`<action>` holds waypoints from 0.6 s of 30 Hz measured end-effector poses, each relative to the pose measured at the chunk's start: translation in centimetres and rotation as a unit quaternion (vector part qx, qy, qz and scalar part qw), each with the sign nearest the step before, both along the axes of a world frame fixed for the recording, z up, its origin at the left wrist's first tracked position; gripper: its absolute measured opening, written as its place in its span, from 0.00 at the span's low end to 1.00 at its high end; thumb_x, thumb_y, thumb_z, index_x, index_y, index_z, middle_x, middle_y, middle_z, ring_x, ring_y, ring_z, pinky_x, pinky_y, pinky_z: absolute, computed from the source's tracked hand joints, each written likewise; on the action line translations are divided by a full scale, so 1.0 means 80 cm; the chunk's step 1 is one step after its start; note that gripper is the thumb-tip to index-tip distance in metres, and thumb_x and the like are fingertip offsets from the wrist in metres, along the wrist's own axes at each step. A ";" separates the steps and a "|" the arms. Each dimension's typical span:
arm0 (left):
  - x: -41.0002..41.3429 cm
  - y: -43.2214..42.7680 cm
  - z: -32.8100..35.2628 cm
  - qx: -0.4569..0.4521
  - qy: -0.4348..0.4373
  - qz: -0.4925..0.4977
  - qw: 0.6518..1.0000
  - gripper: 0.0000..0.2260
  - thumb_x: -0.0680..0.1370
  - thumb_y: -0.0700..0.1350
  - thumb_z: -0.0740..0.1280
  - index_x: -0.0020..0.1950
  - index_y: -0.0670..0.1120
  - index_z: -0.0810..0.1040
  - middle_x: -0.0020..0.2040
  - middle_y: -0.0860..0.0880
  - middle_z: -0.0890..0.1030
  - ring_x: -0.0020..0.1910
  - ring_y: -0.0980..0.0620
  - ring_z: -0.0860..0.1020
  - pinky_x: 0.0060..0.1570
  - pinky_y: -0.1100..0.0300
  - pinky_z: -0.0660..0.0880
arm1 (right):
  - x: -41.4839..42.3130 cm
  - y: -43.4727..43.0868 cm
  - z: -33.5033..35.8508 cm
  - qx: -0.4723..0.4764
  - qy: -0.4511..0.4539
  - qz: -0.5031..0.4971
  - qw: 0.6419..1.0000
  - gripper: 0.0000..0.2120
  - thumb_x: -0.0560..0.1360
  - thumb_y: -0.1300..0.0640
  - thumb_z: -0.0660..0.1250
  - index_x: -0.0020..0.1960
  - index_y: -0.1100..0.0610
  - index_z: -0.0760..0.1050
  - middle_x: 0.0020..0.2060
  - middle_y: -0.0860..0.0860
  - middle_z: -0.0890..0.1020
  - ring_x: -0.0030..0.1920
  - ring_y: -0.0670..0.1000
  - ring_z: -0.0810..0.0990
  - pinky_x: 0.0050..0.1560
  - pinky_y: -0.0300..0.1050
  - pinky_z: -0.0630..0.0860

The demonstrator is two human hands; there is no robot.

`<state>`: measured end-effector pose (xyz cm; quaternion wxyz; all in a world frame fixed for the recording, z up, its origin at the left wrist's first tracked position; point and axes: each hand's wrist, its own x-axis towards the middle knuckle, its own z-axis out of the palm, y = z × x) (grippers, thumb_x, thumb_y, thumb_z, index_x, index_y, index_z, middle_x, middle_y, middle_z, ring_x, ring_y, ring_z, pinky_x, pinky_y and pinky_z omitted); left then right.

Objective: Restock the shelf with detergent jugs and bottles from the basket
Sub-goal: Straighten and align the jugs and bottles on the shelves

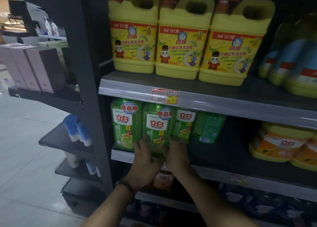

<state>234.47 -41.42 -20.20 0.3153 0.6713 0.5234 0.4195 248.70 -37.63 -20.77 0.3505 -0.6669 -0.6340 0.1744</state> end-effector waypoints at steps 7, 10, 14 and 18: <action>-0.013 0.004 -0.002 -0.030 0.084 -0.007 0.996 0.39 0.74 0.32 0.66 0.82 0.41 0.51 0.68 0.51 0.58 0.72 0.40 0.63 0.76 0.44 0.64 | -0.006 0.001 0.008 -0.014 -0.005 0.009 1.000 0.16 0.81 0.53 0.72 0.68 0.53 0.80 0.62 0.52 0.86 0.62 0.55 0.84 0.61 0.53 0.82; -0.011 0.001 0.001 -0.035 0.091 -0.010 0.995 0.41 0.74 0.32 0.67 0.83 0.39 0.49 0.70 0.48 0.57 0.73 0.41 0.60 0.77 0.47 0.62 | 0.001 0.001 0.015 -0.038 -0.015 0.030 0.999 0.16 0.82 0.54 0.70 0.69 0.54 0.79 0.62 0.54 0.85 0.63 0.56 0.83 0.62 0.53 0.81; 0.017 -0.021 -0.001 0.039 0.033 0.087 0.995 0.39 0.68 0.32 0.70 0.76 0.42 0.60 0.66 0.51 0.60 0.69 0.49 0.61 0.73 0.48 0.63 | 0.025 -0.003 0.026 -0.066 -0.002 0.068 0.995 0.19 0.80 0.48 0.72 0.70 0.52 0.79 0.63 0.51 0.85 0.63 0.54 0.84 0.63 0.51 0.81; 0.059 -0.036 -0.015 0.132 0.148 -0.030 0.980 0.27 0.69 0.39 0.70 0.68 0.46 0.70 0.63 0.47 0.67 0.62 0.41 0.71 0.61 0.45 0.74 | 0.086 -0.019 0.035 -0.047 0.012 -0.011 0.999 0.16 0.81 0.49 0.71 0.66 0.55 0.83 0.61 0.51 0.86 0.62 0.53 0.85 0.63 0.48 0.80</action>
